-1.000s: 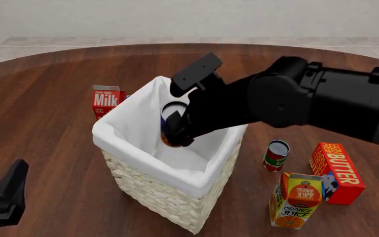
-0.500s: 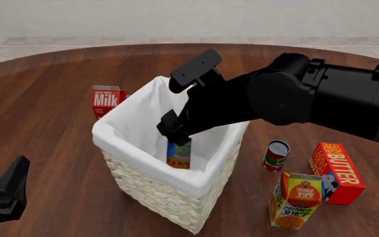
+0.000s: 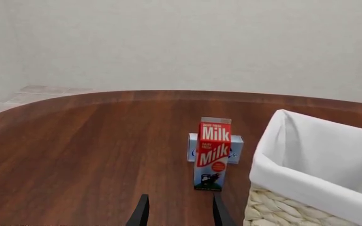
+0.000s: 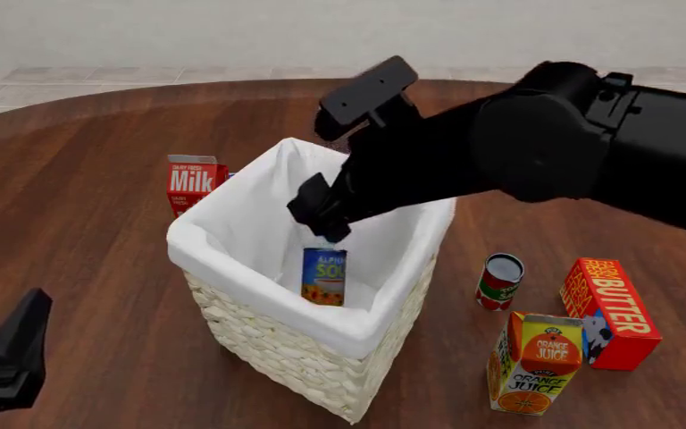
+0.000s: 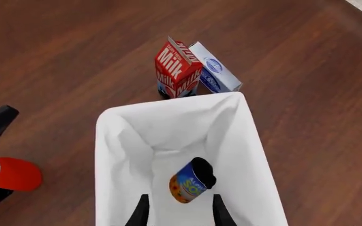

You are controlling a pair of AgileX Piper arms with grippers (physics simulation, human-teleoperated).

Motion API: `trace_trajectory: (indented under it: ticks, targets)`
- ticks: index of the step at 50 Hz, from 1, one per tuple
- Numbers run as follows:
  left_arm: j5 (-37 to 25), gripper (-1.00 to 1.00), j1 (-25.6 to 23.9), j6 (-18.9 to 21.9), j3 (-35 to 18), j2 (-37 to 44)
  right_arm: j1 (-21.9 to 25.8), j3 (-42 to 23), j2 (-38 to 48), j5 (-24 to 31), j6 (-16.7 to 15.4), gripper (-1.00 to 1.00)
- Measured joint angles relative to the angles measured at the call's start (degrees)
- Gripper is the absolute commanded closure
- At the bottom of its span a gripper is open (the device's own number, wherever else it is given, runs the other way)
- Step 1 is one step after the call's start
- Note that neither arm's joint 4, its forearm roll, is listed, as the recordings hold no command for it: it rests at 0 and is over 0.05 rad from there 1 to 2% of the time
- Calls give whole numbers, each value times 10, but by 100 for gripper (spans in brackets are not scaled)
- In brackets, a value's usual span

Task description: Pick up the alphabet soup and the tomato sauce, and put them in the basket.

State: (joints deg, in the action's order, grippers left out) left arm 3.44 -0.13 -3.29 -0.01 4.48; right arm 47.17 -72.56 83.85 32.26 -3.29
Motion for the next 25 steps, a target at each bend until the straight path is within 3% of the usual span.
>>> trace_trajectory:
  ticks: [25]
  targets:
    - [-23,-100,-3,2,0,-24,-19,-10,-59,35,-5,-100]
